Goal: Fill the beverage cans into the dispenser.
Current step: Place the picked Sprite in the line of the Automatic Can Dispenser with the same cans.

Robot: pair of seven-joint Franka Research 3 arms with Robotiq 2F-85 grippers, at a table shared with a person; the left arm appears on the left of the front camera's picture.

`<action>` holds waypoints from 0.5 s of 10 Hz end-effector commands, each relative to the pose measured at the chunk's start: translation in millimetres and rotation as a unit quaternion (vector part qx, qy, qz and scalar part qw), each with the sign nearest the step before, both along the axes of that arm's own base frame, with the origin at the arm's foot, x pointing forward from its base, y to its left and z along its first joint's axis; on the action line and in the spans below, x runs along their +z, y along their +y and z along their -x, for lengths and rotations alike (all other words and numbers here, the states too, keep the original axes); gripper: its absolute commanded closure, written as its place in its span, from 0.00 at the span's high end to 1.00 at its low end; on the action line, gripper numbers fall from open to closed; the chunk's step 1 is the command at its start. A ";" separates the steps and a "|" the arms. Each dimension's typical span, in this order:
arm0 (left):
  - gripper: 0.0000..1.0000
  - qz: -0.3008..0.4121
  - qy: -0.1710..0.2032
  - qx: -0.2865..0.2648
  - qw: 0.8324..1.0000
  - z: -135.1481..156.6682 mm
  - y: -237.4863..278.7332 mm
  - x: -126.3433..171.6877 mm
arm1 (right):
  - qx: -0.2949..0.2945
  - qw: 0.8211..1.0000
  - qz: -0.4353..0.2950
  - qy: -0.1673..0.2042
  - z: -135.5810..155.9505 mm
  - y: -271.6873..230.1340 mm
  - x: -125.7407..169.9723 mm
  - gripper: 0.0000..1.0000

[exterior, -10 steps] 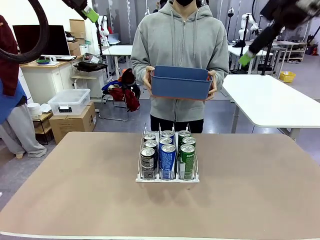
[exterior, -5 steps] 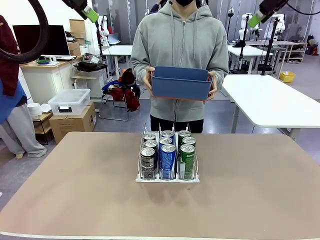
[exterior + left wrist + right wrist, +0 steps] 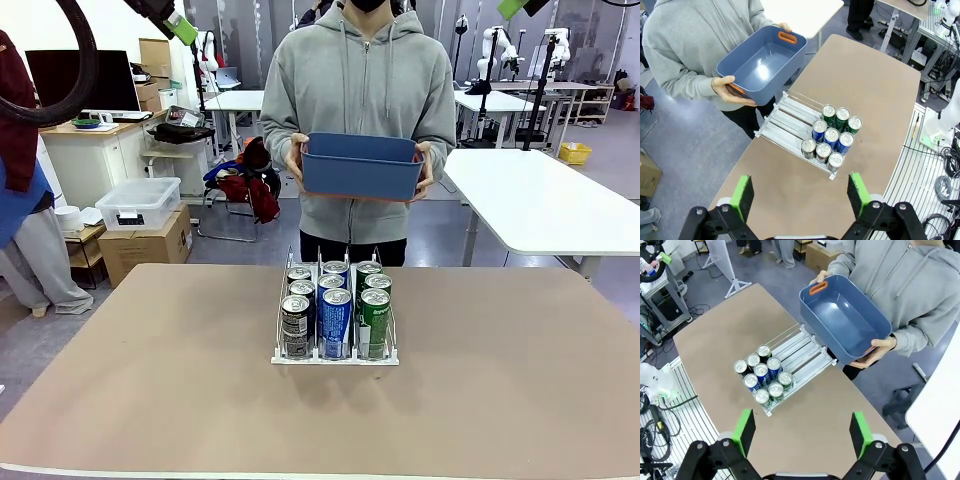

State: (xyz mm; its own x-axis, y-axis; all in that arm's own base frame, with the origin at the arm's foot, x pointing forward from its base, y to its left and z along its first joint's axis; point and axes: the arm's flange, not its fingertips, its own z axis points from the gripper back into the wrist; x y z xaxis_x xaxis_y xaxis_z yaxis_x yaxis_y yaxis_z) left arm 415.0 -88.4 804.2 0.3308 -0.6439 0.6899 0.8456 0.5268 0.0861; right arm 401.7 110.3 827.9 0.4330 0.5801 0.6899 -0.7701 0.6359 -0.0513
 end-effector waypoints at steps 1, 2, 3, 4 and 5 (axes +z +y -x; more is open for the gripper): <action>1.00 0.004 0.001 -0.008 1.000 1.5 2.6 -1.9 | 0.005 1.000 0.000 0.000 3.6 0.8 -1.3 1.00; 1.00 0.004 0.001 -0.008 1.000 1.5 2.6 -1.9 | 0.005 1.000 0.000 0.000 3.6 0.8 -1.3 1.00; 1.00 0.004 0.001 -0.008 1.000 1.5 2.6 -1.9 | 0.005 1.000 0.000 0.000 3.6 0.8 -1.3 1.00; 1.00 0.004 0.001 -0.008 1.000 1.5 2.6 -1.9 | 0.005 1.000 0.000 0.000 3.6 0.8 -1.3 1.00; 1.00 0.004 0.001 -0.008 1.000 1.5 2.6 -1.9 | 0.005 1.000 0.000 0.000 3.6 0.8 -1.3 1.00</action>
